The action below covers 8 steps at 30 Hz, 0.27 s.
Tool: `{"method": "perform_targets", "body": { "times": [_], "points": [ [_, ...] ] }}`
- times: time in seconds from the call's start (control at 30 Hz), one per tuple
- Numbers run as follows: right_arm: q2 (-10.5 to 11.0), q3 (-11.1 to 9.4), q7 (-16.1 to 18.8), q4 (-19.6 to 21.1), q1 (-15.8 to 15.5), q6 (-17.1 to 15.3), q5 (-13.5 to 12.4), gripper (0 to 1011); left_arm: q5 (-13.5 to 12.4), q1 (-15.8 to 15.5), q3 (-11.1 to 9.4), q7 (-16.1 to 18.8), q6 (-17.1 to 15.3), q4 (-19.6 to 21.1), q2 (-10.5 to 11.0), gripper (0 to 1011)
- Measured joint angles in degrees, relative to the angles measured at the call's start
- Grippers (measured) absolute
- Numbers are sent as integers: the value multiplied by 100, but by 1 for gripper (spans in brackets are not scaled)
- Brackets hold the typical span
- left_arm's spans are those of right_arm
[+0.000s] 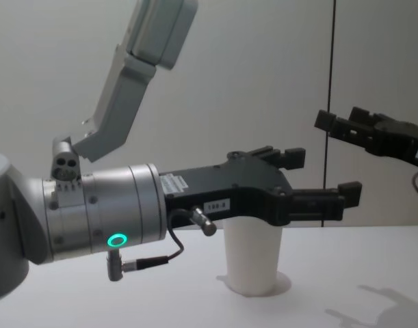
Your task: Place the pen into the pen holder.
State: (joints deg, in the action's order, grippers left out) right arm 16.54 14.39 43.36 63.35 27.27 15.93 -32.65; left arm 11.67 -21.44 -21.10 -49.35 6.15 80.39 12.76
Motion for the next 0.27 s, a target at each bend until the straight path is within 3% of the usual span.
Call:
{"method": "perform_targets", "body": {
  "times": [0.27],
  "points": [
    [8,-4,-9,21,-14,-6,0,1001,0,0,0,0,0,0,0,1000]
  ]
}}
